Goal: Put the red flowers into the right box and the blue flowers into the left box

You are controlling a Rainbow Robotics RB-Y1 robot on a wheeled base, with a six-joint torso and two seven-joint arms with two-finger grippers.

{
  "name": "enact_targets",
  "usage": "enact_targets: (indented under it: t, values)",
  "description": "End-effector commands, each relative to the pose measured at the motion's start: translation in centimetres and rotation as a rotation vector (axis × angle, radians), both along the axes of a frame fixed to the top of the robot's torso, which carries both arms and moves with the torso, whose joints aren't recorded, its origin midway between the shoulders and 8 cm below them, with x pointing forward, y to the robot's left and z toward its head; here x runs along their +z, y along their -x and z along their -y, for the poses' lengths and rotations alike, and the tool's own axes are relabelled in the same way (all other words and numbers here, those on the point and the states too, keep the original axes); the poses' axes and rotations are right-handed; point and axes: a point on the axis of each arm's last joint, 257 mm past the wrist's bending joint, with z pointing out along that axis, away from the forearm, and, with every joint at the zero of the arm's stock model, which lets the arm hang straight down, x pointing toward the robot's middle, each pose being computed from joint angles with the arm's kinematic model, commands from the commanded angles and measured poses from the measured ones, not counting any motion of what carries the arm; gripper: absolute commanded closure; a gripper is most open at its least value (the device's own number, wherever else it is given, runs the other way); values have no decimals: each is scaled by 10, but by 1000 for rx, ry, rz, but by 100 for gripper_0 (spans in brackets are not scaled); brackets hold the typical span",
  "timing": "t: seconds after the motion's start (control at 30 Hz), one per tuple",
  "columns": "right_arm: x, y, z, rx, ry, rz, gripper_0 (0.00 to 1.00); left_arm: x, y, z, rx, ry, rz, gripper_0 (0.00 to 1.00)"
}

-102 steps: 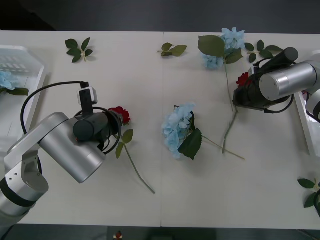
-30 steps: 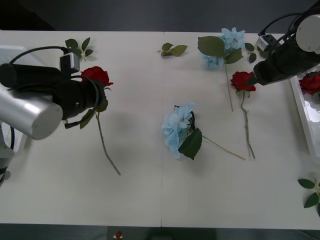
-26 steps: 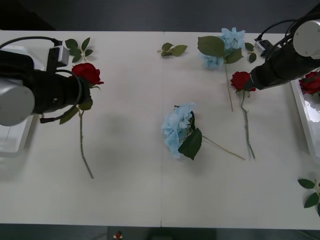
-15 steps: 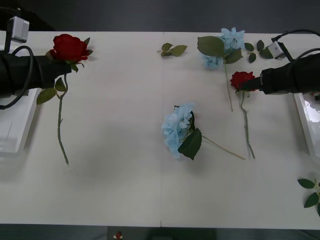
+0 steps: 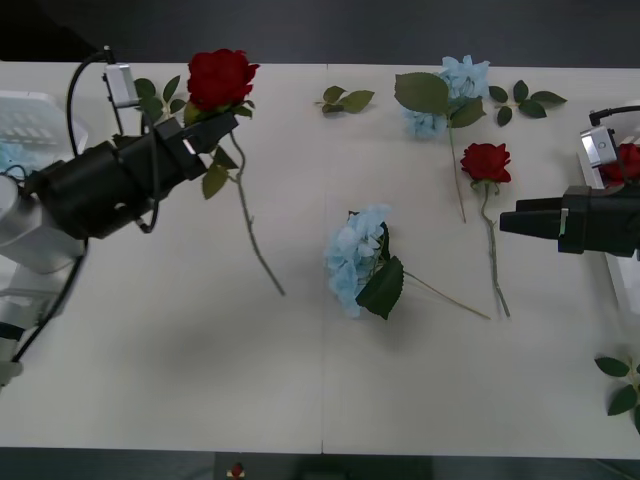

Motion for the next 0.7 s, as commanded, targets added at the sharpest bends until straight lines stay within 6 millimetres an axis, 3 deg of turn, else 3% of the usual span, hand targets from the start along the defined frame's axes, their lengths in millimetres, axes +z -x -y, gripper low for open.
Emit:
enact_targets:
  t: [0.03,0.17,0.33,0.53,0.7]
  values:
    - [18,17,-46,103,-45,121,0,45,4,47,-13,134,82,100]
    - [15,27,-73,154,-69,182,0,49,8,88,-40,188,61,100]
    - [4,25,-101,167,-91,233,0,49,17,127,-73,249,20,100]
    - [0,22,-138,159,-148,266,0,51,21,152,-77,287,-6,100]
    - [-2,21,-161,155,-171,288,0,50,20,162,-64,282,-8,100]
